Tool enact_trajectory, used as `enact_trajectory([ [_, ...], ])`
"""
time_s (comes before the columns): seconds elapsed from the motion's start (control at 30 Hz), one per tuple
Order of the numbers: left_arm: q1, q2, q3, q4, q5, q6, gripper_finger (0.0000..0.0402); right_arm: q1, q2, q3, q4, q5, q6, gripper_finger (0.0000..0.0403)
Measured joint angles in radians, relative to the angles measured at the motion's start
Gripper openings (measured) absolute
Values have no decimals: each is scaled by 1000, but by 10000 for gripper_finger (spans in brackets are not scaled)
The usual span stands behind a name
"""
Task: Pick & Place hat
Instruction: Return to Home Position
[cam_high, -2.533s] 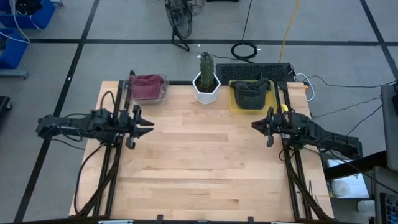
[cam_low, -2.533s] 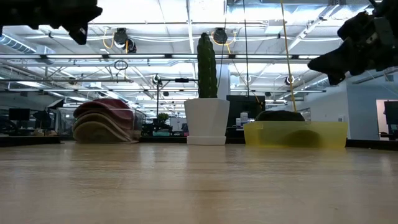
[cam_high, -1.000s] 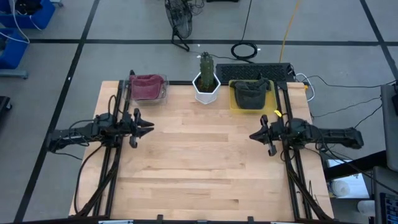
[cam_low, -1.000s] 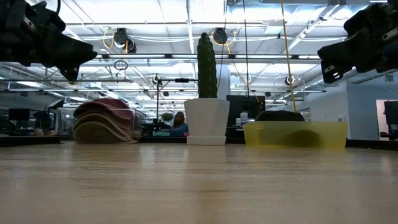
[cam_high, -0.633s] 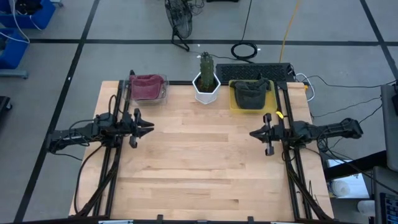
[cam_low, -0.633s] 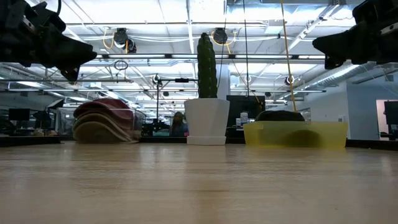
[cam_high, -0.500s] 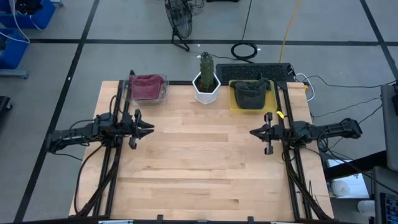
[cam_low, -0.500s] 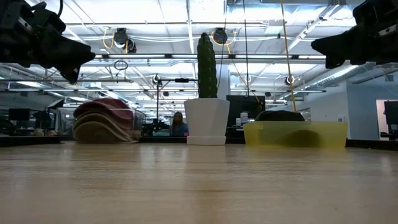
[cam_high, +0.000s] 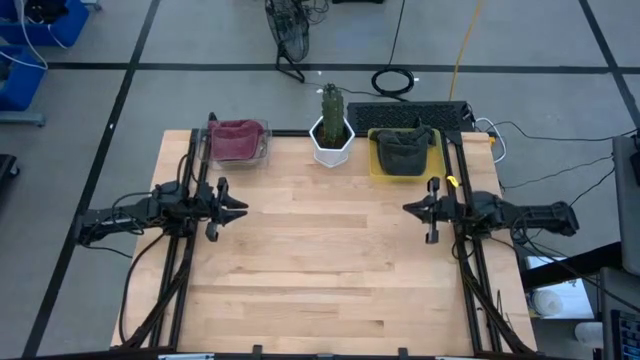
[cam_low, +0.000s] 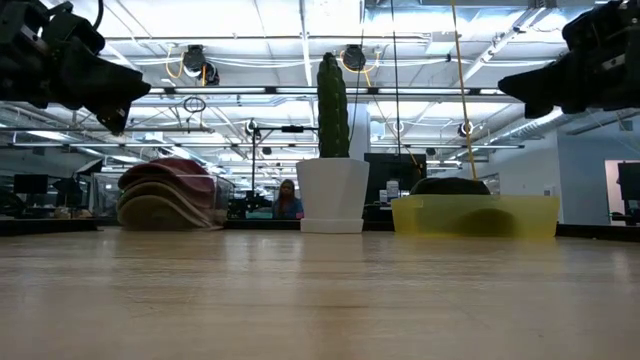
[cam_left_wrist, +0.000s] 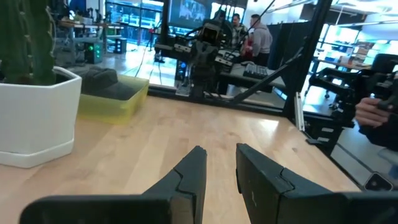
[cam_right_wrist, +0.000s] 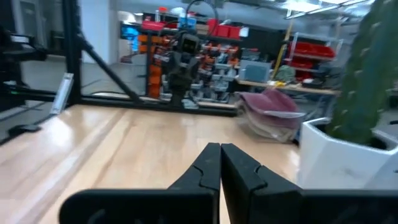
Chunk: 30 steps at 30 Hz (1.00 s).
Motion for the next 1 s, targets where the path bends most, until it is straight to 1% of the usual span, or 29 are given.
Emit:
enact_trajectory([
  [0.07, 0, 0, 0, -1, 0, 0, 90, -23, 1, 0, -10, -45, 17, 0],
  [0.1, 0, 0, 0, 0, 0, 1, 90, -31, 1, 0, -14, -48, 23, 0],
  [0.27, 0, 1, 0, 4, -19, -3, 90, -49, 1, 0, -18, -47, 33, 0],
  [0.4, -4, 8, -40, 94, -37, -13, 90, -46, 1, 0, -3, -46, 72, 0],
  [0.6, -42, 32, -39, 87, -56, 16, 89, -46, 3, 0, 0, -46, 76, 0],
  [0.7, -60, 34, -39, 87, -65, 37, 73, -46, 3, 0, 1, -46, 76, 0],
  [0.87, -72, 34, -39, 85, -70, 79, 14, -46, 4, 0, 0, -46, 75, 0],
  [0.93, -74, 34, -39, 86, -69, 88, 6, -46, 4, 0, 0, -46, 75, 0],
  [1.0, -74, 34, -39, 85, -68, 100, 10, -46, 4, 0, 1, -46, 74, 0],
])
